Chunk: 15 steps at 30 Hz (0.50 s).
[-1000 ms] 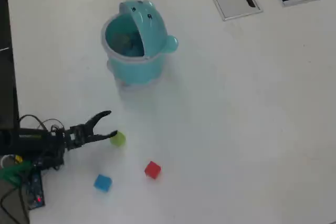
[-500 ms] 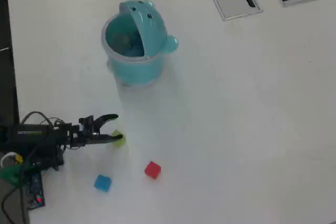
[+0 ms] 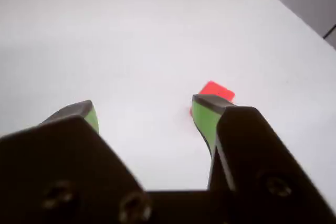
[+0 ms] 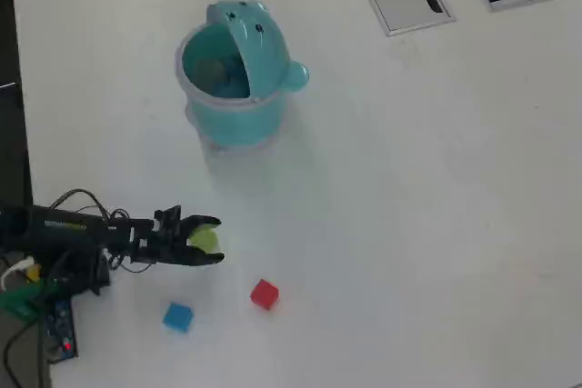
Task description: Grasp RGB lego blocks and put them in the bin one by one.
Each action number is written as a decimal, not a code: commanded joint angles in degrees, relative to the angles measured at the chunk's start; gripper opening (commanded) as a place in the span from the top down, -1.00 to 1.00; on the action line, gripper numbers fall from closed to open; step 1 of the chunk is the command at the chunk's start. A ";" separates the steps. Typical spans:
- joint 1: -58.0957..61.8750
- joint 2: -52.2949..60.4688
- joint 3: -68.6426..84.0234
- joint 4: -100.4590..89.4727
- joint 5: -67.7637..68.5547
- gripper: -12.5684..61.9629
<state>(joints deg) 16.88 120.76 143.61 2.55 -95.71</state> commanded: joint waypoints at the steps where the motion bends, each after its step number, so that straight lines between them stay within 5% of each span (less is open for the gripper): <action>1: 0.97 -1.93 -6.59 0.09 -2.37 -0.22; 15: 8.70 -20.92 -19.60 1.41 -5.63 -0.22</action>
<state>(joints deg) 25.14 100.20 129.81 3.78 -99.23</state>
